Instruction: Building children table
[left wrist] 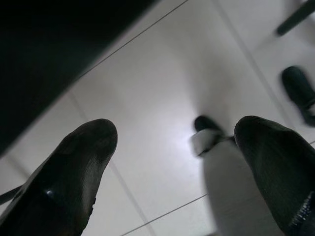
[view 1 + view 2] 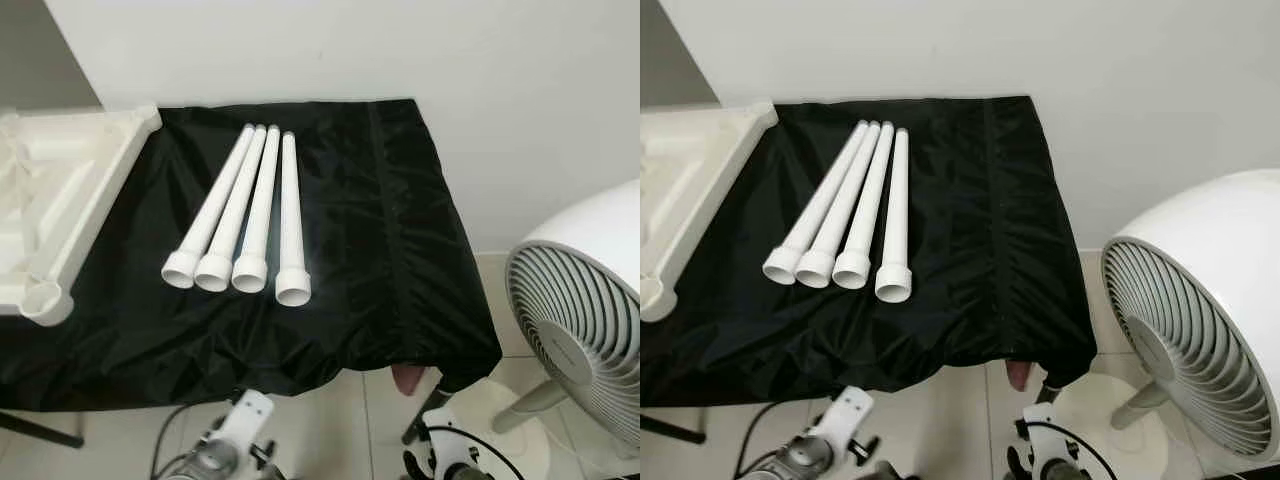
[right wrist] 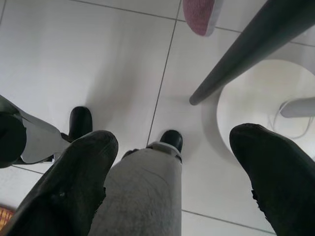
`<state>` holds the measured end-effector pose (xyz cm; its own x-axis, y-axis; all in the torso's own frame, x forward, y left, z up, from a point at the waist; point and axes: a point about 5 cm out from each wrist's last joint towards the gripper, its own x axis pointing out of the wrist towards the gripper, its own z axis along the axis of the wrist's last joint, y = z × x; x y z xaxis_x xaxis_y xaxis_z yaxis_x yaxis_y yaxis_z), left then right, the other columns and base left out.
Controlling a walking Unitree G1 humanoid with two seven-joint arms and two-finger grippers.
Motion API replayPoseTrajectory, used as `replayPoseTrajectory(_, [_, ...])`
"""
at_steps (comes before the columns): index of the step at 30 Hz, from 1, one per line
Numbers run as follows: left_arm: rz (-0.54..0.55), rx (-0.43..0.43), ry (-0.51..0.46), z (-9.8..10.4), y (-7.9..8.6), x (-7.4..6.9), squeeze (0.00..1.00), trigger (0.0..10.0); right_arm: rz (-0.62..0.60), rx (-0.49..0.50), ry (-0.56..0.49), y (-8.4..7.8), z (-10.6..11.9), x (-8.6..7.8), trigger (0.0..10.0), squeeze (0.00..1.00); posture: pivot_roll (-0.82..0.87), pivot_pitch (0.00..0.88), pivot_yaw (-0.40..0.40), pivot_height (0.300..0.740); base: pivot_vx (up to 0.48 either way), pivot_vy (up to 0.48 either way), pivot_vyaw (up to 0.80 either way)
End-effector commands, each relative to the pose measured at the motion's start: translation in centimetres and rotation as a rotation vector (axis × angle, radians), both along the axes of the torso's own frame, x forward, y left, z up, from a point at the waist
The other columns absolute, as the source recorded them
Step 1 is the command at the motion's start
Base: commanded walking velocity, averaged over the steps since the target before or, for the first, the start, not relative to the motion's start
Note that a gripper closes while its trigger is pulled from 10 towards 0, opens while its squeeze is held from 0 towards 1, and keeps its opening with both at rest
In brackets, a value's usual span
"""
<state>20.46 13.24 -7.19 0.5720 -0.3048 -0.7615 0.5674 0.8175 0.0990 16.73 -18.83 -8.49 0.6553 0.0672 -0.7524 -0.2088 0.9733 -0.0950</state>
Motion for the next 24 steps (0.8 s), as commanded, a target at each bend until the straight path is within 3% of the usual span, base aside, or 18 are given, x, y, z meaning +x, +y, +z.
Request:
replayPoseTrajectory(1, [-0.025,-0.01,0.037,-0.5,-0.17,-0.98,0.0,10.0,-0.005,0.016,0.014,0.38,-0.32,-0.67,10.0,0.0,-0.18,0.016,0.131,0.74,0.0,0.0,0.0])
replayPoseTrajectory(18, [-0.005,-0.01,0.037,-0.6,-0.04,-1.13,0.0,10.0,0.008,0.019,-0.003,-0.08,-0.2,-0.8,10.0,0.0,-0.18,0.015,0.103,0.74,0.0,0.0,0.0])
replayPoseTrajectory(24, [0.011,-0.019,0.026,-0.56,-0.64,-1.07,0.0,10.0,0.005,0.023,-0.014,-0.17,-0.07,-0.57,10.0,0.0,-0.11,0.011,0.047,0.74,0.0,0.0,0.0])
